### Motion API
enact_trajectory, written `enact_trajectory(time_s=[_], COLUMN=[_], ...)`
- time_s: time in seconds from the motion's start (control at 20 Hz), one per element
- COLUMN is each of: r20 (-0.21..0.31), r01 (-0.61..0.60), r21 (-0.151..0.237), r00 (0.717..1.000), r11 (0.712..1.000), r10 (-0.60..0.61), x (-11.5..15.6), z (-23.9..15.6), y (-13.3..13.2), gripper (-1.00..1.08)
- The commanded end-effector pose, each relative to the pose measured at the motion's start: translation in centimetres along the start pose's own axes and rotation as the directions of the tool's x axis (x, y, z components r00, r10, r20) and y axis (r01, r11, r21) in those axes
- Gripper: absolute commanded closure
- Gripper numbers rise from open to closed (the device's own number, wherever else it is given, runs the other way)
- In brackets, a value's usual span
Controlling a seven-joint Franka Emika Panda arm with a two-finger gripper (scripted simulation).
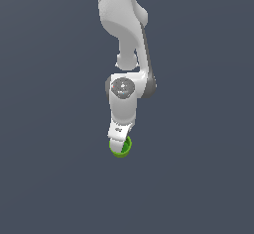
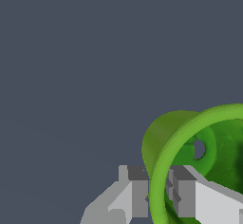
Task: Pick up the object and move it to a goal position.
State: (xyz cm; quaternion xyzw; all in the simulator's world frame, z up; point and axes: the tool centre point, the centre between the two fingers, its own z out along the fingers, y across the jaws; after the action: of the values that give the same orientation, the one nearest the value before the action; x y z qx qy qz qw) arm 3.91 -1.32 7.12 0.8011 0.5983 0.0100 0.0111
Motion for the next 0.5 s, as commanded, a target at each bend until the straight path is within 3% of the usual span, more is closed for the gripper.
enact_trajectory(time_s=[0.0,0.45], r20=[0.0,0.001], r01=[-0.001,-0.001], r21=[-0.001,-0.001], r00=[1.0,1.0], r11=[1.0,1.0], r10=[0.001,0.001], x=[-0.3,-2.7], z=[-0.2,-1.6], y=[-0.1,-2.2], gripper=[1.08,1.08])
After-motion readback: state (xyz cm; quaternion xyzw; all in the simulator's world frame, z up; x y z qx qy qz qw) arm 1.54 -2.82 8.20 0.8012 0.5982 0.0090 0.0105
